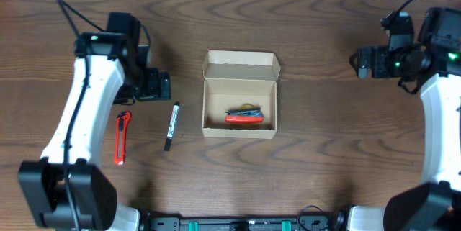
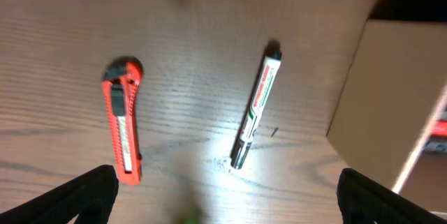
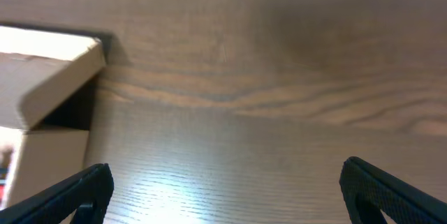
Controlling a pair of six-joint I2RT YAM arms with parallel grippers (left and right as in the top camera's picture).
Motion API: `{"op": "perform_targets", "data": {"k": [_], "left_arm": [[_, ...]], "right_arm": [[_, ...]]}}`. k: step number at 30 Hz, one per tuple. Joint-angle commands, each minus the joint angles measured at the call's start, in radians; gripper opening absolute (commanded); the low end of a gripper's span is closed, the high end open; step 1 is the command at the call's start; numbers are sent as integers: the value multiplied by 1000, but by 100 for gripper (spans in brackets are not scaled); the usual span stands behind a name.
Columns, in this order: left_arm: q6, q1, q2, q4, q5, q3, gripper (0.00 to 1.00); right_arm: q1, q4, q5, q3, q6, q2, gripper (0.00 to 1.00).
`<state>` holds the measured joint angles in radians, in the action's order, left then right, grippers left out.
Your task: Pack container
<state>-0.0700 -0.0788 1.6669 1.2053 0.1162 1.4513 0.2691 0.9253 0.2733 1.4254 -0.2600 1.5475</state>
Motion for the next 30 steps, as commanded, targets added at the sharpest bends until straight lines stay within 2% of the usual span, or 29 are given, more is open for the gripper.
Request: {"op": "perform_targets", "data": {"k": [1, 5, 9, 14, 30], "left_arm": [[30, -50, 29, 3, -86, -20, 94], [29, -119, 29, -47, -158, -97, 92], [29, -187, 24, -170, -164, -212, 87], [29, -247, 18, -313, -157, -345, 87], [-81, -253, 11, -578, -97, -578, 84]], "right_arm": [[11, -21, 0, -61, 37, 45, 99], [11, -61, 0, -107, 47, 56, 99], [11, -68, 0, -114, 46, 56, 99], [11, -68, 0, -114, 46, 56, 99], [11, -26, 0, -114, 42, 56, 99]]}}
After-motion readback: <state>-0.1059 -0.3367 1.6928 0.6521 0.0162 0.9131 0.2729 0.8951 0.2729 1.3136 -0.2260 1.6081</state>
